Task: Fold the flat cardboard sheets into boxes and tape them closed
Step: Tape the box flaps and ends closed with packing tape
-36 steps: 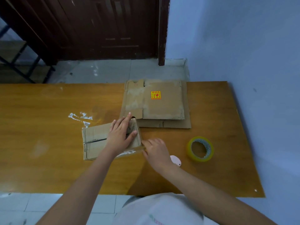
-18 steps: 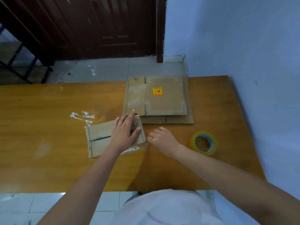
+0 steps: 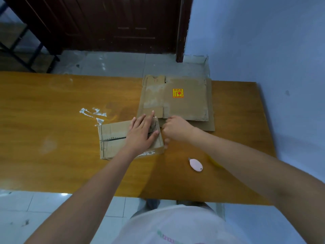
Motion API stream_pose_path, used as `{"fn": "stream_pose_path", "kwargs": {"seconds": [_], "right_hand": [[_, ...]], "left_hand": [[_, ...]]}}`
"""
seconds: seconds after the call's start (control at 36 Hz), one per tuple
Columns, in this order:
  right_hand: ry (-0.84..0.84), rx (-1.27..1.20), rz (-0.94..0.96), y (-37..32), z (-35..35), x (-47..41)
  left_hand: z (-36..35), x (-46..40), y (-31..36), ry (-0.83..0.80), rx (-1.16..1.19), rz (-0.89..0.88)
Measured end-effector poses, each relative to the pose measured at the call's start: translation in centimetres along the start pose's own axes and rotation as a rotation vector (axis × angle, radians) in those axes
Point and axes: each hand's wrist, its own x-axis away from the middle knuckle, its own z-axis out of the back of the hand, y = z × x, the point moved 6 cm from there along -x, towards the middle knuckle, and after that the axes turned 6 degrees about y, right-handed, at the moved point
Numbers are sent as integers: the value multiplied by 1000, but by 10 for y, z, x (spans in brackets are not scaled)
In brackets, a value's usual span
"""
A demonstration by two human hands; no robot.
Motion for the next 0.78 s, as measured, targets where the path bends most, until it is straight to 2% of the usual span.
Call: {"fn": "stream_pose_path", "kwargs": {"seconds": [0.06,0.17,0.33,0.44,0.64,0.69,0.78], "right_hand": [[-33,-39,-25,5,-2,-6],[-55,-298,-167,10,-22,1],[-53,-1004,-485,-2,-74,21],[-57,-1352,-581,-17,-76,20],[-122,-1308,-563,-23,-70,16],[-20,-1248,-640,-7,-66,21],[248,-1179,-804,24,-56,32]], "left_hand": [[0,0,0,3,4,-3],[0,0,-1,4,20,-11],[0,1,-1,5,33,-12],[5,5,0,-33,12,-50],[11,16,-8,-119,28,-243],[12,20,-10,-146,69,-323],[17,26,-11,-274,202,-379]]}}
